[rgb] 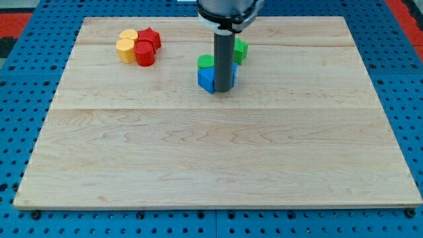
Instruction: Push the blue triangle a bit right
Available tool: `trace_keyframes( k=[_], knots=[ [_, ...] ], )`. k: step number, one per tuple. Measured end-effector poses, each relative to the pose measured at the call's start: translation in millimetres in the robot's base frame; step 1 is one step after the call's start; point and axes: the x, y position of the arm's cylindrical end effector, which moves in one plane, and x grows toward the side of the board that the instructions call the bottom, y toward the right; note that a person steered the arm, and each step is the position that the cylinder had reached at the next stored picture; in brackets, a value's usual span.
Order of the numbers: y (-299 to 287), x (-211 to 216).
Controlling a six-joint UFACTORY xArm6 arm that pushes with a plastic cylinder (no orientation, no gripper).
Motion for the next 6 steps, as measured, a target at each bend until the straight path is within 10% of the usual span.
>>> trace_keyframes(
  k=[3,6],
  knots=[
    [-80,39],
    [-34,-28]
  ],
)
